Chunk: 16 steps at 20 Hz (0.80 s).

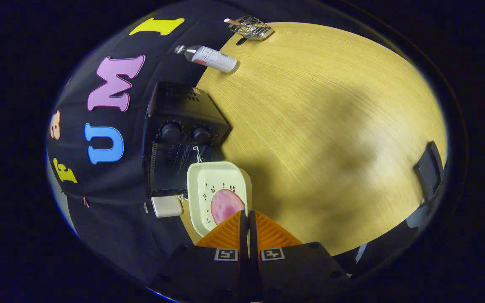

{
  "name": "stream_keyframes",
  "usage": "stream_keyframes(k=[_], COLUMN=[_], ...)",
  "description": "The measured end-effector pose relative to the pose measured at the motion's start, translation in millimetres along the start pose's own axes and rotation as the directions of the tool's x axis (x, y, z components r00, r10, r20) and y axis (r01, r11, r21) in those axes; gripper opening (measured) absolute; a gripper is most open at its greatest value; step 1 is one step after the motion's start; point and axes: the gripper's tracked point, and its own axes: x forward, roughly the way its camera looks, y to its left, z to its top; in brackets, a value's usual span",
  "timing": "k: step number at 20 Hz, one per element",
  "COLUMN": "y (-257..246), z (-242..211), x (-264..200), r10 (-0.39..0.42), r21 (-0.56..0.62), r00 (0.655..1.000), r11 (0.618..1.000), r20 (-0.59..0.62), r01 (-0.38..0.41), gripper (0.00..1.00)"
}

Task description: Open the toaster oven, put the food inside, and close the toaster oven door.

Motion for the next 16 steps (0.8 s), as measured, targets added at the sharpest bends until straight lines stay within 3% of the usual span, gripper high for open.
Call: stream_keyframes(k=[10,16], y=[108.2,143.0], z=[-59.7,-46.4], x=[79.1,134.2], r10=[-0.010,-0.071], r21=[0.281,0.415], r00=[0.979,0.950], r11=[0.958,0.907], r20=[0.204,0.305], r01=[-0.049,-0.066], gripper=[0.05,0.05])
